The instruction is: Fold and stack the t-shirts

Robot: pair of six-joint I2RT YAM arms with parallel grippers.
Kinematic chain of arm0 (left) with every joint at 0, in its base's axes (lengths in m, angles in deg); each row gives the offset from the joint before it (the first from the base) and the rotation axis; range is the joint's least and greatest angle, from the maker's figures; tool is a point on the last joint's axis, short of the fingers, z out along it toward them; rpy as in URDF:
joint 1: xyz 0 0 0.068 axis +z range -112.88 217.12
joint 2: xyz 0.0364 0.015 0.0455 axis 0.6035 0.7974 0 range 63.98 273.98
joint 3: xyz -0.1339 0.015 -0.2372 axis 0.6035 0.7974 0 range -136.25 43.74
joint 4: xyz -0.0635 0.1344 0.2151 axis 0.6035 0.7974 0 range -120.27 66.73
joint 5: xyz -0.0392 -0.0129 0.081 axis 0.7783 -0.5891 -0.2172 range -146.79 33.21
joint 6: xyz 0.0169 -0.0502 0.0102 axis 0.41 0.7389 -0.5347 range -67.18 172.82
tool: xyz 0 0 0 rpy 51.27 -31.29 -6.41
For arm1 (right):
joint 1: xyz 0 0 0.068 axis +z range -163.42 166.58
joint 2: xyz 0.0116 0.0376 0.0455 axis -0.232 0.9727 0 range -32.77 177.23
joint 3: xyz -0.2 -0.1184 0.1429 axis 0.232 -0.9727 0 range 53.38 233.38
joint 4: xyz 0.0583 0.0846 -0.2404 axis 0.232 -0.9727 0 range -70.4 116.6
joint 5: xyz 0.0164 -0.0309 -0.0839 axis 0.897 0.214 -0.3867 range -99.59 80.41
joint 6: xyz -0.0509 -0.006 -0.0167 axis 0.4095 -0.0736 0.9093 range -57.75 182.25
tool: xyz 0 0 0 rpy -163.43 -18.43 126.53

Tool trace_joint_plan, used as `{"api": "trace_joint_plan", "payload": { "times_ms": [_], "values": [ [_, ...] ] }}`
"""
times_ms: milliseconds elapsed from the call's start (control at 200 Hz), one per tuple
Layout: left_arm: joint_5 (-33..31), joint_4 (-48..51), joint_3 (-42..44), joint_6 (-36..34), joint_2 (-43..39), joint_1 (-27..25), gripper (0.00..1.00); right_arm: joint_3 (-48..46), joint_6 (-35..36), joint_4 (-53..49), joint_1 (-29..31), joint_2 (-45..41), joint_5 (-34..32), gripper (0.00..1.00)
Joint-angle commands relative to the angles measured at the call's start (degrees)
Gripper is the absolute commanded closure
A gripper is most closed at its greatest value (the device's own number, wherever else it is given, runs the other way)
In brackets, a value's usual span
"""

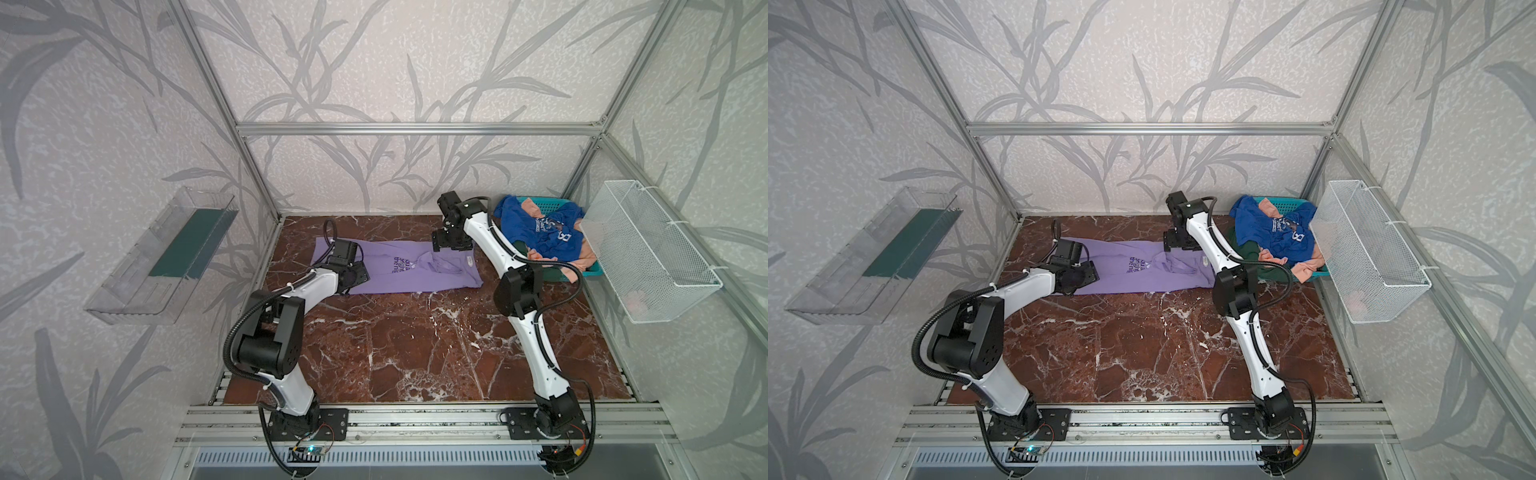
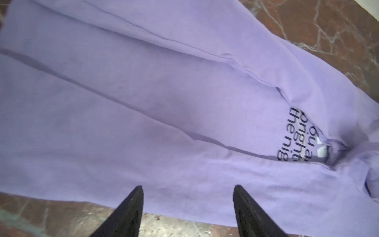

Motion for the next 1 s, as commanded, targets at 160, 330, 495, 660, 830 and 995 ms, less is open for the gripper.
{"api": "trace_joint_plan", "payload": {
  "times_ms": [160,330,495,660,830,995],
  "values": [
    [1.34,-0.22,-10.62,-2.59,8.17,-8.57,0.31,-25.82,-1.62,9.51,-3.16,-16.21,5.87,0.34],
    [2.08,-0.56,-14.62,-4.42,10.88,-12.64,0.33,-36.83,-2.30,16.80,-3.73,-19.23,11.70,0.62],
    [2.99,-0.42,-16.66,-5.49,12.52,-15.10,0.34,-37.88,-2.40,17.14,-3.74,-16.32,13.32,0.72],
    [4.11,-1.39,-16.86,-6.11,13.68,-16.74,0.35,-38.06,-2.80,18.94,-3.83,-14.30,13.18,0.71],
    [4.96,-1.46,-16.99,-5.69,14.73,-17.11,0.35,-35.69,-2.53,17.48,-3.80,-11.73,10.17,0.67],
    [4.74,-1.00,-16.74,-5.77,14.49,-17.32,0.36,-33.28,-1.61,15.53,-3.56,-9.92,6.02,0.65]
  ]
}}
